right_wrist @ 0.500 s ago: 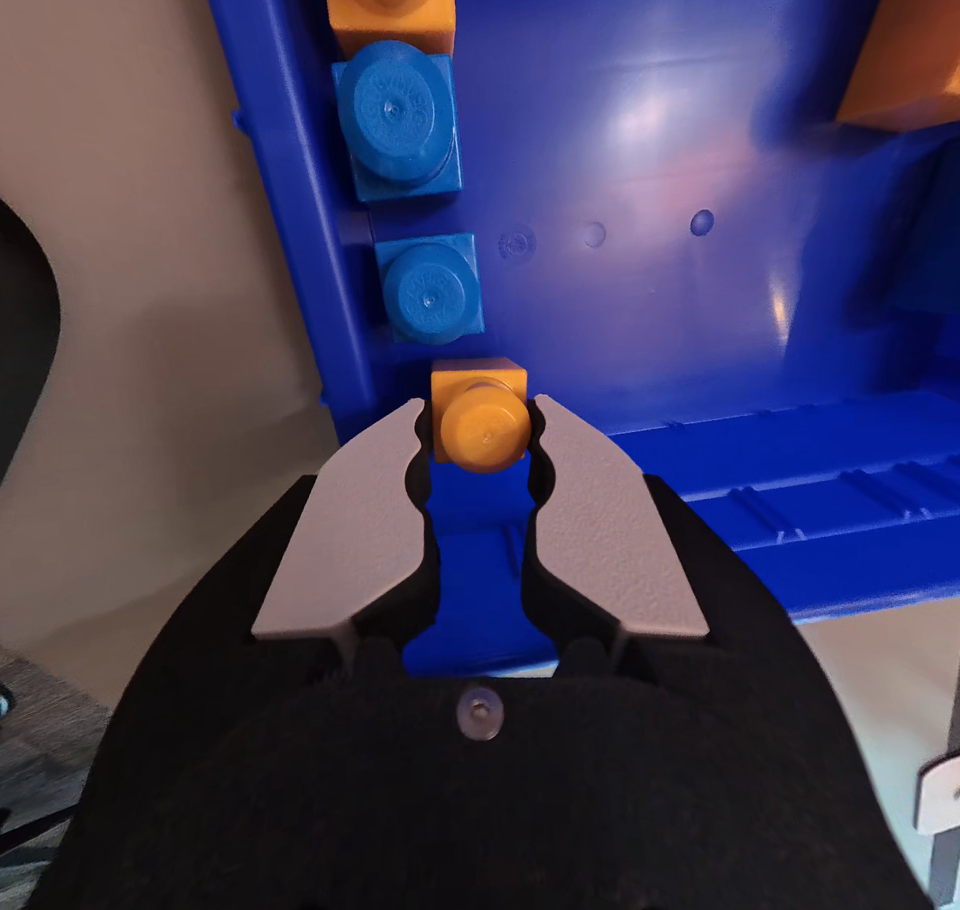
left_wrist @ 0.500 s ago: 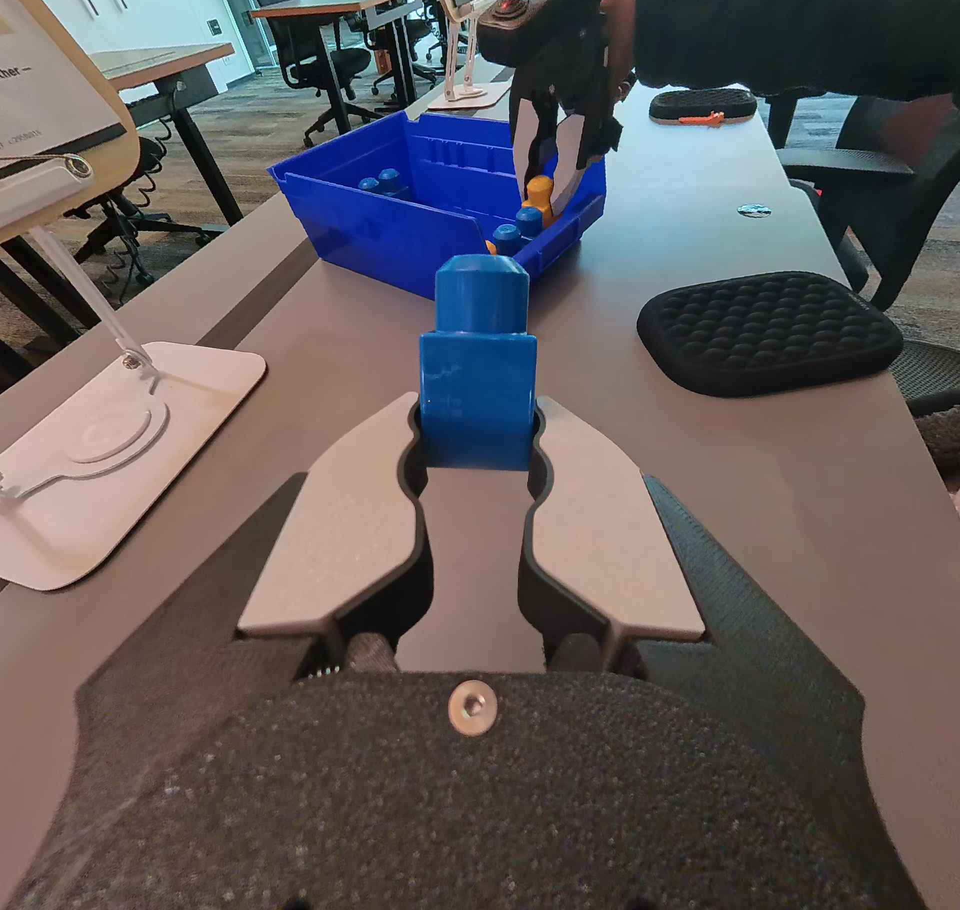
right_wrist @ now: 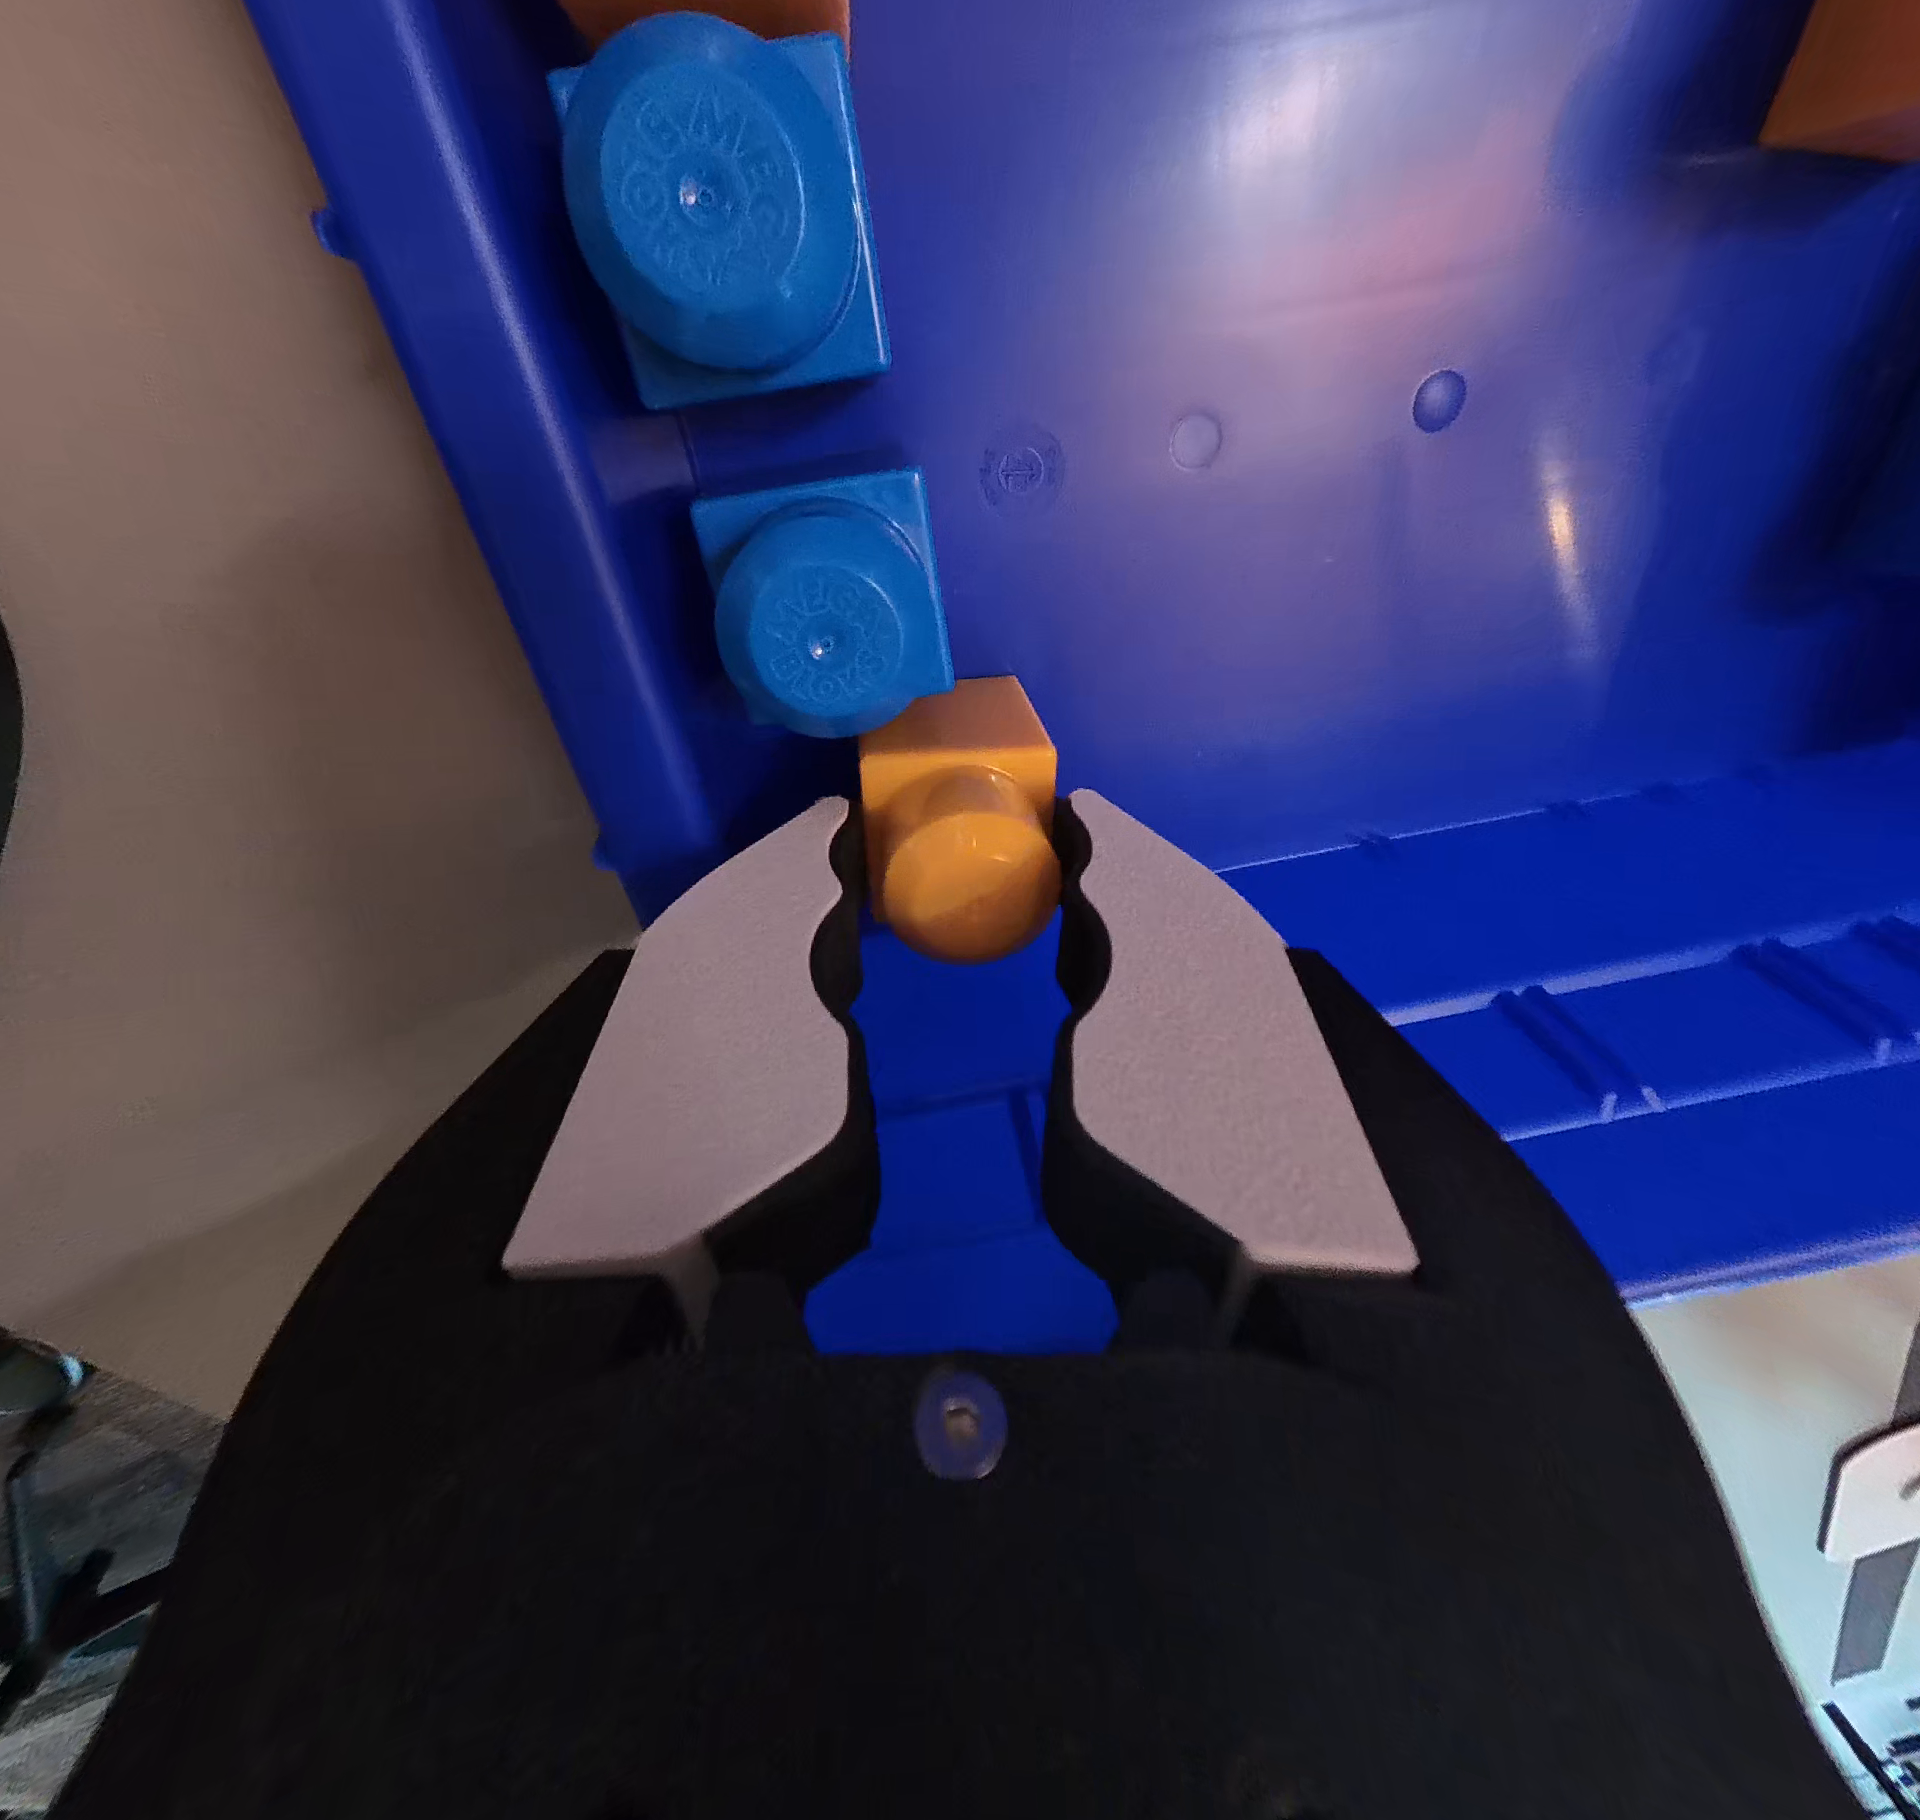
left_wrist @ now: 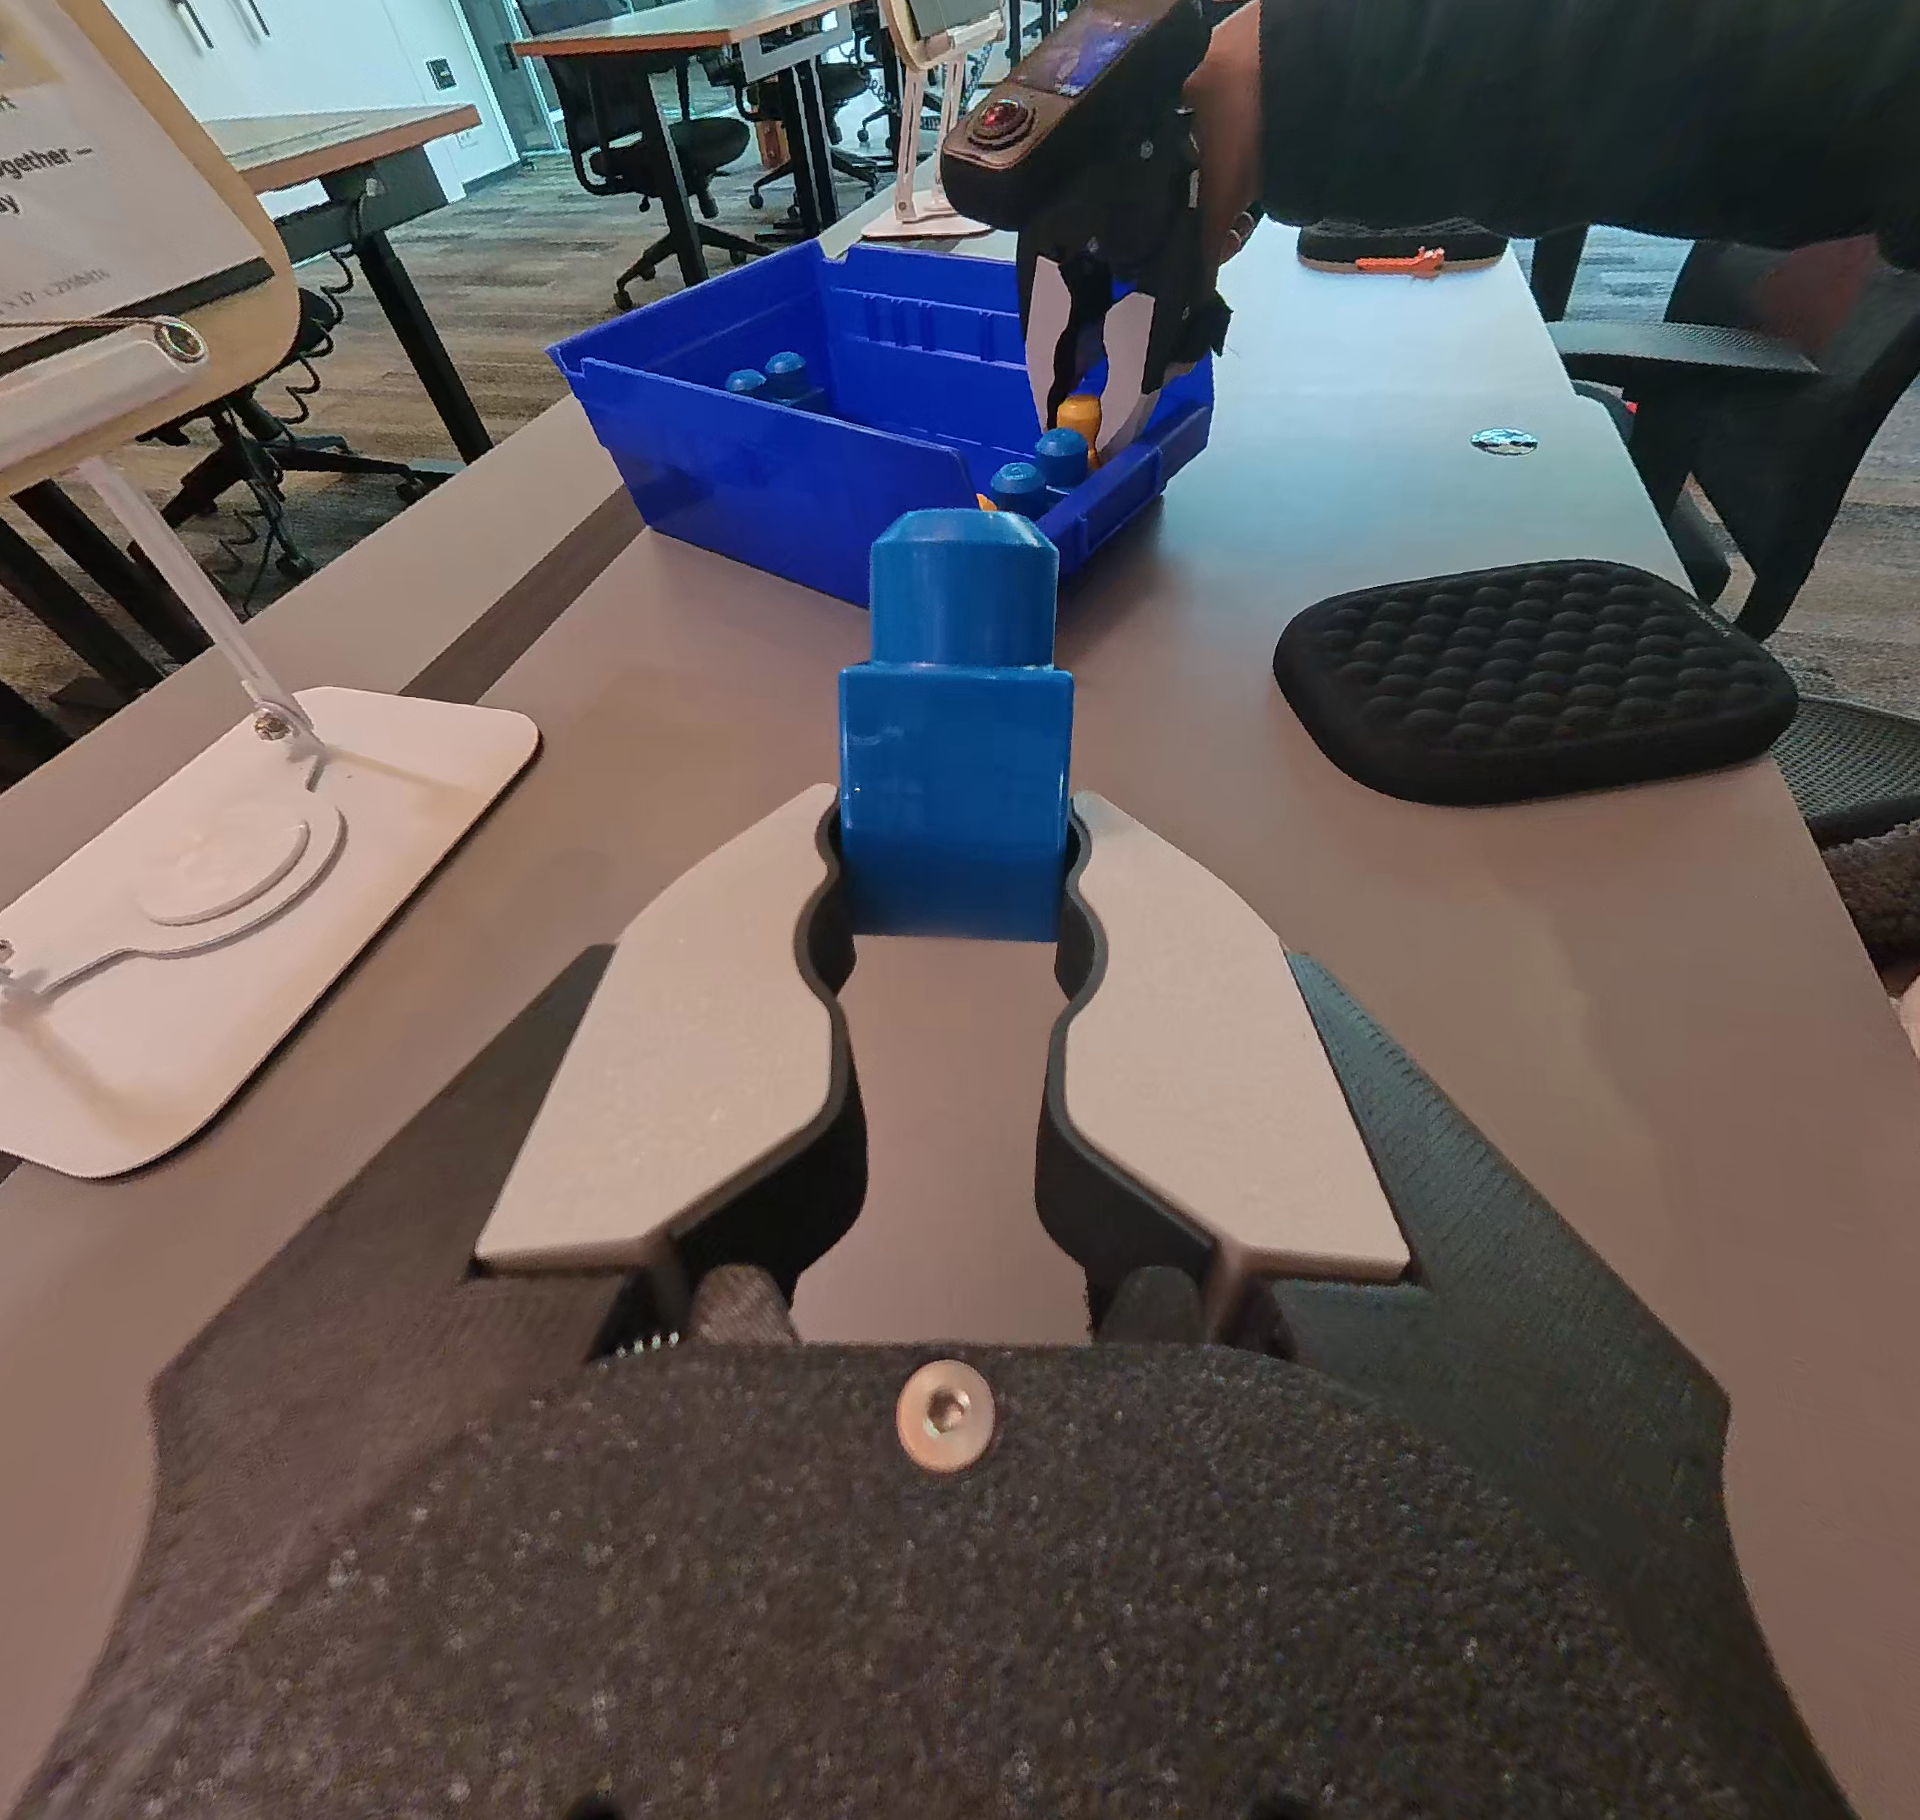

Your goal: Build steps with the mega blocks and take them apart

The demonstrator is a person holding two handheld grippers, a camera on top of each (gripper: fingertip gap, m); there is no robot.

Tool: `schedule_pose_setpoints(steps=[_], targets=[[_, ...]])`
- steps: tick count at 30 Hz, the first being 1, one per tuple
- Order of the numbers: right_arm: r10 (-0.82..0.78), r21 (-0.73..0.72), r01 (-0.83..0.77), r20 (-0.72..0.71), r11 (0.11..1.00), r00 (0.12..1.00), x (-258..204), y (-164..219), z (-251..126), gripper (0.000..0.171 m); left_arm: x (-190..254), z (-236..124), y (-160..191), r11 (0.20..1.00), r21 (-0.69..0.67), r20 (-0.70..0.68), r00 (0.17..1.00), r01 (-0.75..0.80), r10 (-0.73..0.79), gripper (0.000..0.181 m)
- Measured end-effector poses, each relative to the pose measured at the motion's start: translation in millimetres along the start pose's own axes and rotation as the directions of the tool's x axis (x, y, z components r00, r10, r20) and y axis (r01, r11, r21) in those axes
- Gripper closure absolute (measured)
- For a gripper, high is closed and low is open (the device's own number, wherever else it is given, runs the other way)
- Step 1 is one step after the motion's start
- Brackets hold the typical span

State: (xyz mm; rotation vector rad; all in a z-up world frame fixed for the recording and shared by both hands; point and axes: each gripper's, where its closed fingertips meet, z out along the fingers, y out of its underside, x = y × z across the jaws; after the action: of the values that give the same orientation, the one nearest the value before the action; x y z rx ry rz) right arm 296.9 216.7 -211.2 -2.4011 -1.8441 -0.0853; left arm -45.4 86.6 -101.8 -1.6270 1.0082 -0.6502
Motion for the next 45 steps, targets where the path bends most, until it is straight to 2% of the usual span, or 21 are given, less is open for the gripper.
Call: schedule_pose_setpoints(steps=[6,8,11,14,17,20,24,27,30,37,41,45], targets=[[-0.004,0.035,0.005,-0.030,0.999,1.000,5.0,-7.8,-26.3,0.125,0.7,1.4,1.6,1.000,-0.004,-0.006,1.000,0.003,-0.003,0.145],[-0.011,0.127,0.019,-0.063,0.992,0.998,4.8,-27.4,-48.0,0.124,1.2,1.9,1.4,1.000,-0.001,-0.008,1.000,0.004,-0.004,0.145],[-0.059,0.335,0.098,-0.122,0.937,0.991,-11.0,-78.4,-86.7,0.126,2.1,3.2,1.5,1.000,0.004,-0.015,1.000,0.009,-0.009,0.145],[-0.144,0.511,0.200,-0.148,0.836,0.978,-49.8,-134.6,-117.6,0.127,3.5,5.0,2.8,1.000,0.004,-0.020,1.000,0.014,-0.014,0.145],[-0.251,0.615,0.290,-0.152,0.733,0.956,-99.6,-182.6,-134.2,0.126,5.8,6.3,3.1,1.000,0.003,-0.026,1.000,0.012,-0.012,0.145],[-0.347,0.645,0.371,-0.171,0.668,0.922,-141.7,-218.2,-136.8,0.126,9.7,7.8,3.2,1.000,0.006,-0.044,0.999,0.015,-0.015,0.145],[-0.431,0.655,0.424,-0.163,0.626,0.888,-177.2,-250.5,-128.5,0.126,16.2,9.9,3.4,1.000,0.008,-0.071,0.997,0.011,-0.011,0.145],[-0.473,0.654,0.429,-0.122,0.623,0.873,-192.0,-262.2,-118.5,0.126,20.5,10.4,2.0,1.000,0.017,-0.089,0.996,0.010,-0.008,0.145],[-0.493,0.655,0.435,-0.109,0.618,0.863,-197.7,-266.1,-113.3,0.136,22.3,10.0,2.5,1.000,0.013,-0.095,0.995,-0.005,0.006,0.145],[-0.515,0.666,0.417,-0.058,0.618,0.855,-198.1,-256.4,-123.8,0.138,28.2,11.6,-4.3,0.999,0.048,-0.098,0.995,-0.020,0.024,0.143],[-0.470,0.641,0.418,-0.100,0.644,0.877,-165.5,-246.0,-143.0,0.139,16.9,8.1,-5.7,0.998,0.067,-0.055,0.998,0.009,-0.005,0.140],[-0.358,0.577,0.394,-0.182,0.715,0.916,-97.5,-225.4,-167.7,0.139,5.4,3.7,-7.3,0.995,0.093,-0.014,0.999,0.040,-0.039,0.146]])
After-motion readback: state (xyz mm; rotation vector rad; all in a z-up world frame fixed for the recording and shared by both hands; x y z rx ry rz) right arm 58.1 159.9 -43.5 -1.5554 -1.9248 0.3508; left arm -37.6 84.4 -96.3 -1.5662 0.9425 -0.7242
